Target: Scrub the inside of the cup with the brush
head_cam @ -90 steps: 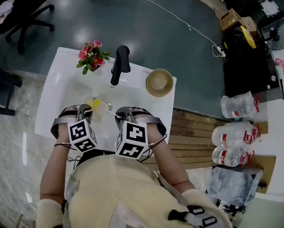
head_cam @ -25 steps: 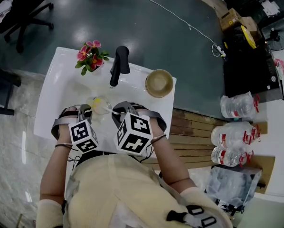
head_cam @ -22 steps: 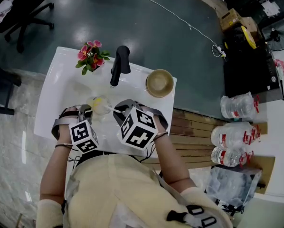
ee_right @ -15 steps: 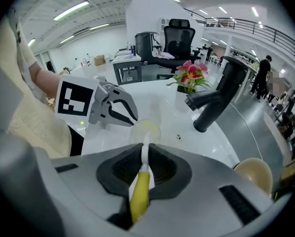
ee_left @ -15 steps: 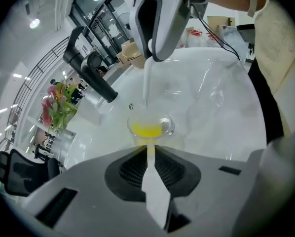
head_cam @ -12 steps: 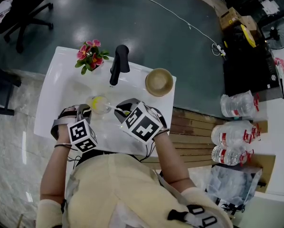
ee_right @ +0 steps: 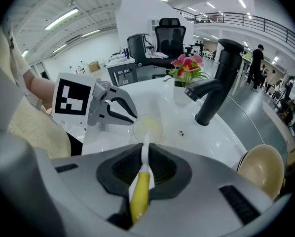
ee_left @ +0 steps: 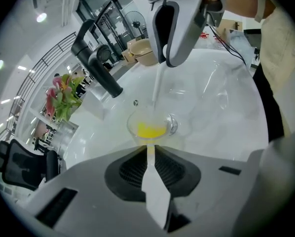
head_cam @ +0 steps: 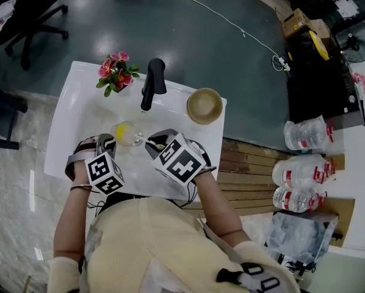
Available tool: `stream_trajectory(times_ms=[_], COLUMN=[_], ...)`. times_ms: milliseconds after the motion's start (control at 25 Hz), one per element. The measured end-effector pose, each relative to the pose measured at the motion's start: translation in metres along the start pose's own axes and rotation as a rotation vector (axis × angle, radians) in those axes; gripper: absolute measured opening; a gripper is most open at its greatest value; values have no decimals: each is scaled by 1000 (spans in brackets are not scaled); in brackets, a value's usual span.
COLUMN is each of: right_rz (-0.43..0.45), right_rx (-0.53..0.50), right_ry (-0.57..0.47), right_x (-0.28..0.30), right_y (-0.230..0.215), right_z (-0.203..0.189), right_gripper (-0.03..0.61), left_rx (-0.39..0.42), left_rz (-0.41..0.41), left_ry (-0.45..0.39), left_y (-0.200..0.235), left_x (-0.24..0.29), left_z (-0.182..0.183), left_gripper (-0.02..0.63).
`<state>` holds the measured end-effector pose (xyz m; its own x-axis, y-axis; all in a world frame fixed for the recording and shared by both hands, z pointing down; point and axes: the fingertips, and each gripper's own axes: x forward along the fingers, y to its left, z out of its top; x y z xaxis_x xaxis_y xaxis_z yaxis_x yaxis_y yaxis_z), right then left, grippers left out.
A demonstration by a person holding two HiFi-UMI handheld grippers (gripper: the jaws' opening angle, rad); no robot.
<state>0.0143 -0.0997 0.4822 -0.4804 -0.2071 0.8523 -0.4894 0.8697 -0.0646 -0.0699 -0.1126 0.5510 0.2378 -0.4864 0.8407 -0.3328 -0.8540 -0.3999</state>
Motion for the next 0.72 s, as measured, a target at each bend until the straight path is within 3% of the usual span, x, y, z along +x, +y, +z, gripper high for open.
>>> stream_trajectory(times_ms=[720], right_rz=[-7], right_rx=[-64], right_ry=[-27], right_x=[-9], right_y=[1], right_z=[10], right_gripper=[51], left_rx=[-70], left_rz=[6], left_ry=[34], left_y=[7], left_x=[5], left_z=[-13], left_gripper=[54])
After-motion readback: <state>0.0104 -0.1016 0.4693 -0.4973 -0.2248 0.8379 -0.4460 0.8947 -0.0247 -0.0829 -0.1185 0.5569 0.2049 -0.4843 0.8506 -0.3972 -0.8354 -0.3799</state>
